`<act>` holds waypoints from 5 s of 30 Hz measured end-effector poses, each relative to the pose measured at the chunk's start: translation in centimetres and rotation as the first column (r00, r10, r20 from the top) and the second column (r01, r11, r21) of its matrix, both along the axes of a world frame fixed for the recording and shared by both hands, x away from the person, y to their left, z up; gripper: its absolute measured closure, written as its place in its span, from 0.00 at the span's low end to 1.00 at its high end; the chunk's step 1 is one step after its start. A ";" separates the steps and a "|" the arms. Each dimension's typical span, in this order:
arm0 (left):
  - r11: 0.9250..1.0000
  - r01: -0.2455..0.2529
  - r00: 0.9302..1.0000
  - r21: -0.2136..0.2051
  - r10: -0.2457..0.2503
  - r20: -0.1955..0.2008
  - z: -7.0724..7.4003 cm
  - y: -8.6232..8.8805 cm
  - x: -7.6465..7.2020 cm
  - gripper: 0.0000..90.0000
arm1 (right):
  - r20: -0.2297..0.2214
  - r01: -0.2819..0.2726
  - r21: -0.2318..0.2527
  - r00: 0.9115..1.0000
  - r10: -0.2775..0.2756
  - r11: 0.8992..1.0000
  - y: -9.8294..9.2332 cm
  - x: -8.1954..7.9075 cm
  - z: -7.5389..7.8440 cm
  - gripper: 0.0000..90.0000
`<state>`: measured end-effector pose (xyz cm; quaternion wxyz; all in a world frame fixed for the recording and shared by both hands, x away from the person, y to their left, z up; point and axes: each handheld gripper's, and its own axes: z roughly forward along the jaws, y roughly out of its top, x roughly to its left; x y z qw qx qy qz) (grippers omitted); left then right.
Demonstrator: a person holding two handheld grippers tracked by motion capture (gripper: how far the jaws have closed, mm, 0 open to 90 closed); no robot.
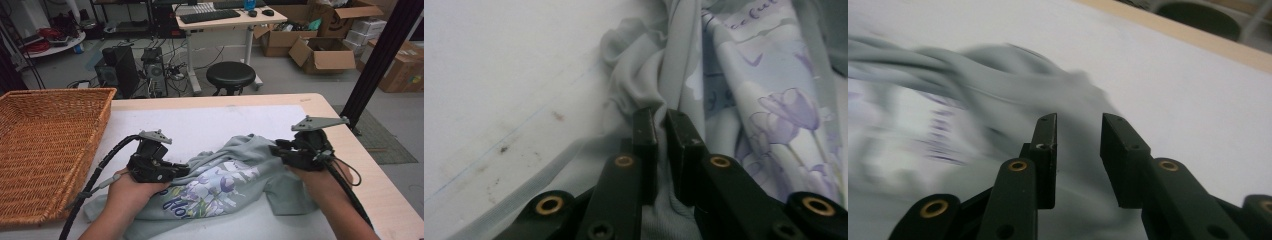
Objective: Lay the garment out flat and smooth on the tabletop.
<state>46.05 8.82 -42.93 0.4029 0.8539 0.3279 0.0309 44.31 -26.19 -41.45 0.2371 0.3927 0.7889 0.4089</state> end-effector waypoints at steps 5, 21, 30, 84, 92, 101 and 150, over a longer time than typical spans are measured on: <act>1.000 -0.003 1.000 -0.023 0.003 0.005 0.1 0.0 -0.6 0.88 | -0.044 -0.167 0.040 0.985 0.169 0.985 4.7 -1.5 0.3 0.64; 0.971 -0.150 0.987 -0.186 0.158 0.029 2.6 2.7 -0.5 0.54 | -0.206 -0.283 0.050 0.936 0.287 0.958 8.9 -3.3 -3.3 0.99; 0.974 -0.202 0.979 -0.106 0.204 0.010 1.7 0.9 2.6 0.56 | -0.193 -0.287 0.062 0.936 0.293 0.956 6.8 -5.6 -3.5 0.99; 0.974 -0.225 0.966 0.032 0.218 0.142 2.1 2.3 4.7 0.98 | -0.146 0.041 -0.038 0.988 -0.046 0.998 -3.1 4.3 -1.9 0.94; 0.958 -0.288 0.945 0.014 0.282 0.166 3.9 3.8 7.9 0.98 | -0.057 0.084 -0.067 0.994 -0.088 0.994 -3.0 9.2 1.5 0.94; 0.960 -0.280 0.956 0.011 0.277 0.099 1.7 3.3 8.4 0.78 | -0.119 0.082 -0.082 0.989 -0.091 0.993 -2.5 10.0 0.0 0.69; 0.978 -0.176 0.974 -0.113 0.189 0.122 2.0 5.6 -10.2 0.50 | -0.093 -0.245 -0.046 0.966 0.240 0.968 3.1 -9.5 -1.6 0.99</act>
